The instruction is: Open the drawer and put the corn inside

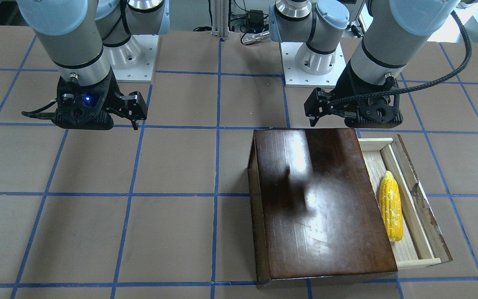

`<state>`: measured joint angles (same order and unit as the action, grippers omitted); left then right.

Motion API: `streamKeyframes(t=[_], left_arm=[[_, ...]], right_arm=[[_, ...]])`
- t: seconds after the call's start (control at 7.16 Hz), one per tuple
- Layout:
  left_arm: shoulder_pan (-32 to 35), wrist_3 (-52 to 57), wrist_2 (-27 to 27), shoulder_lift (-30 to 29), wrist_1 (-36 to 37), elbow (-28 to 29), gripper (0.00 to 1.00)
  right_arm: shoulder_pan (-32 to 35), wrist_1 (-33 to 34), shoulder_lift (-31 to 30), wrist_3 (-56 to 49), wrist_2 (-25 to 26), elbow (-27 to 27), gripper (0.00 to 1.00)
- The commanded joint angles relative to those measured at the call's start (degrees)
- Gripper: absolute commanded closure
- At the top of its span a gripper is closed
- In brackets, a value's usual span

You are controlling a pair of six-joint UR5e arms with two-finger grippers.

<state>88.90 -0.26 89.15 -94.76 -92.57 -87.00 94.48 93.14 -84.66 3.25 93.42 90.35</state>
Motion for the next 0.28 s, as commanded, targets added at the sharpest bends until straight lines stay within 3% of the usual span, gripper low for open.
streamKeyframes(t=[0.0,0.14], left_arm=[[0.05,-0.09,-0.03,0.18,0.02,-0.10,0.00],[-0.04,-0.09,0.06,0.19,0.02,-0.10,0.00]], right_arm=[[0.00,-0.06,0.02,0.00,0.01,0.00,0.00],[0.00,-0.06,0.02,0.00,0.01,0.00,0.00]])
